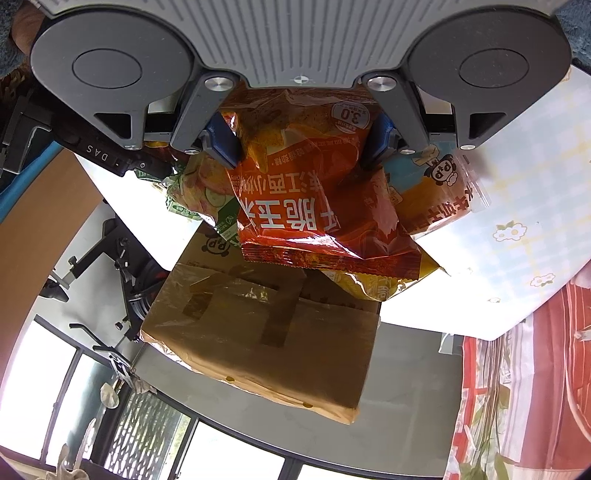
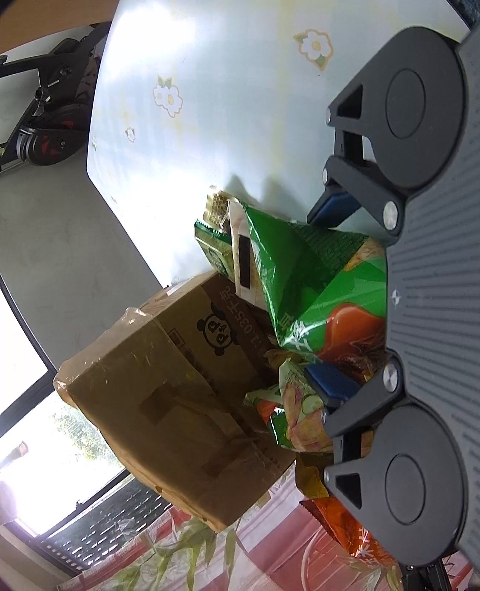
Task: Organize snacks
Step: 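Close the left tool on the orange bag while the right tool grasps the green bag, then lift both bags and drop them into the cardboard box, opening both tools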
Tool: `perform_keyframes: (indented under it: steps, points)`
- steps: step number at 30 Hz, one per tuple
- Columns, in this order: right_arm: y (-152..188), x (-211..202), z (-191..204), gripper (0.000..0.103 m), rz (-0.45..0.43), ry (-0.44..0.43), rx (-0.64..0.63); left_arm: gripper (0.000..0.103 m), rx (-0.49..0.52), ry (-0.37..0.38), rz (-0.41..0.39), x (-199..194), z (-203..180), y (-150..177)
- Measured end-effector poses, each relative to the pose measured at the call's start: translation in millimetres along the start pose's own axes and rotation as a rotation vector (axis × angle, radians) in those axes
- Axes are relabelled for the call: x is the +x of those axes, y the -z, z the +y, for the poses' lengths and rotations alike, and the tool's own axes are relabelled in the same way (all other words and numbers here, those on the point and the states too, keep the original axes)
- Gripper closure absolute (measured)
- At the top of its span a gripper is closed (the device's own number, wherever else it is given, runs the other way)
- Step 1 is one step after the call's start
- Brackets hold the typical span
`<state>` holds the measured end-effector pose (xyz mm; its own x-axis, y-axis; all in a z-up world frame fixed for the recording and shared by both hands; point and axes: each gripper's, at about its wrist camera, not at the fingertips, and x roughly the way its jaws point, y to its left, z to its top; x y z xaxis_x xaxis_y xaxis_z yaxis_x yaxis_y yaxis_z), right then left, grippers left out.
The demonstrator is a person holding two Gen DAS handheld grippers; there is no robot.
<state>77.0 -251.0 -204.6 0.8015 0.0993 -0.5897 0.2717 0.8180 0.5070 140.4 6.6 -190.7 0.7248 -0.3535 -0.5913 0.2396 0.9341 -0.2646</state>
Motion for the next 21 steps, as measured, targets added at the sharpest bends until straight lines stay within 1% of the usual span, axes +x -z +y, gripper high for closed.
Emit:
perform_keyframes:
  steps: [3,7,11,14,21]
  points:
    - [0,-10,8,0.031,-0.010,0.022,-0.046,0.029,-0.002,-0.001,-0.009,-2,1,0]
    - [-6,-31,10,0.033,-0.091,0.077,-0.071,0.029,0.006,-0.006,-0.017,-4,1,0]
    - [-14,-46,14,0.033,-0.164,0.116,-0.111,0.029,0.042,-0.024,-0.042,-8,-3,-2]
    - [-19,-52,21,0.033,-0.202,0.122,-0.180,0.029,0.067,-0.041,-0.085,-14,-3,-10]
    - [-31,-60,39,0.033,-0.316,0.098,-0.310,0.029,0.119,-0.077,-0.187,-28,-6,-36]
